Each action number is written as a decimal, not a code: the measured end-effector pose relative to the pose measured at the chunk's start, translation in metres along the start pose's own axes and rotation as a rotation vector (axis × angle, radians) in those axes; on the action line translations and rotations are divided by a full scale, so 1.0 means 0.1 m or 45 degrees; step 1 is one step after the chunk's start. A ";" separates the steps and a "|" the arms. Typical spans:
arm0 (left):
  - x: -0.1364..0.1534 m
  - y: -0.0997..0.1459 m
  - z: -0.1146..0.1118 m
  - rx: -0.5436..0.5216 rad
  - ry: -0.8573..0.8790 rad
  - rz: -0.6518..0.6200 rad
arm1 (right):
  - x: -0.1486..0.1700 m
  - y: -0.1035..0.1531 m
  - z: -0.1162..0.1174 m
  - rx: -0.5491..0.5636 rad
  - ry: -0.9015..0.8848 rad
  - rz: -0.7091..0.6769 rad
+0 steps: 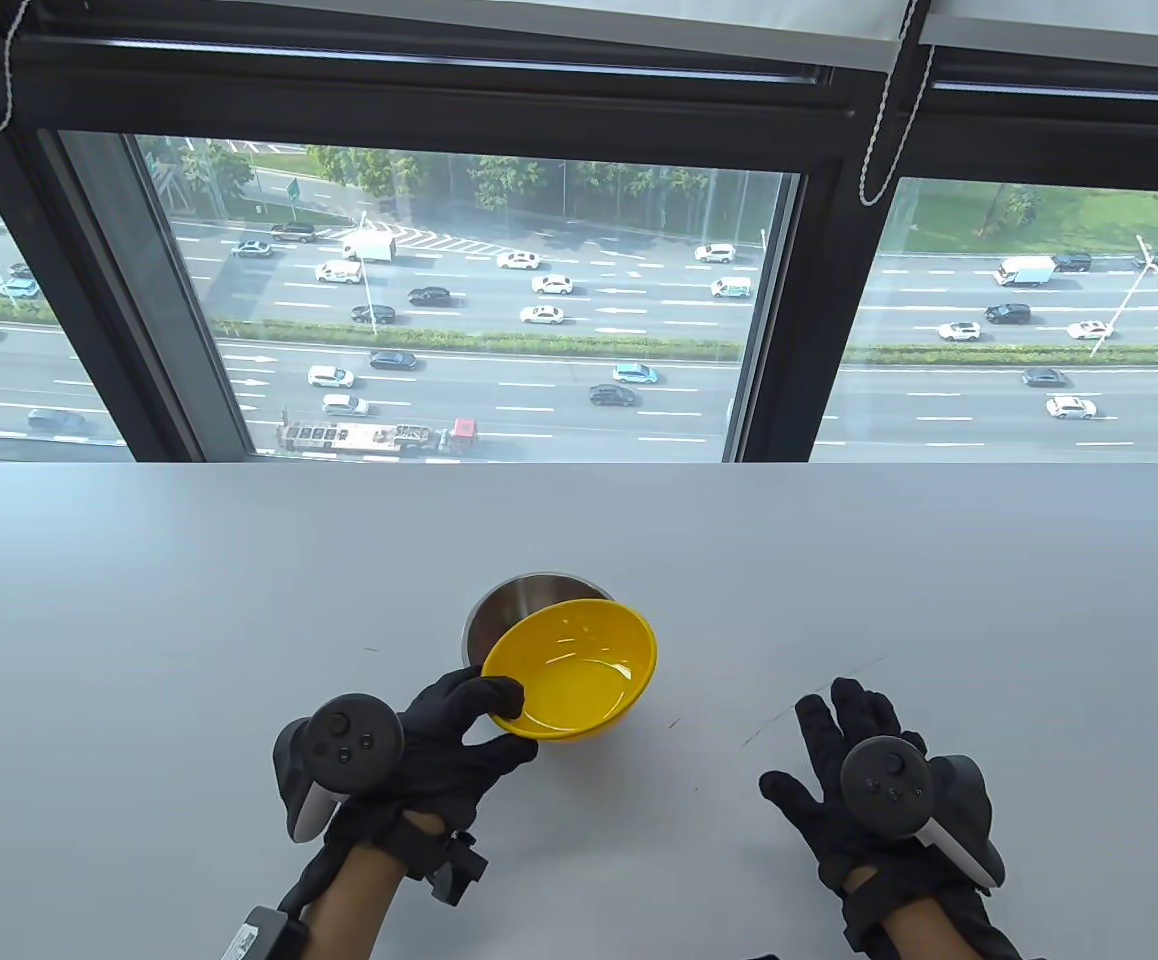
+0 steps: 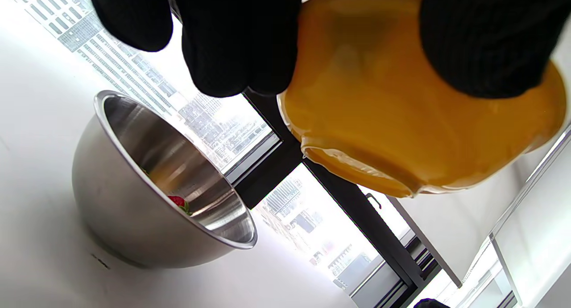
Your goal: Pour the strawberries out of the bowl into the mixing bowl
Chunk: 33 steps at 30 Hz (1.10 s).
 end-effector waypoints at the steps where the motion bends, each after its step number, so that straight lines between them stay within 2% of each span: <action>1: -0.02 0.01 -0.02 0.009 -0.012 -0.015 | 0.00 0.00 0.00 0.001 -0.001 0.001; 18: -0.21 0.09 -0.36 0.104 -0.259 -0.233 | 0.01 0.01 0.00 -0.003 -0.005 0.008; 33: -0.24 0.14 -0.62 0.267 -0.459 -0.342 | 0.01 0.01 0.00 -0.006 -0.005 0.010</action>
Point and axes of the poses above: the tracker on the back of each hand, its own x axis roughly to the little-finger side, its own y axis roughly from the fingertips to the wrist, z = x × y, the point moved 2 cm from there along -y, roughly from the wrist to the fingertips, and after that the axes turned 13 degrees about -z, right-handed, at the moved point
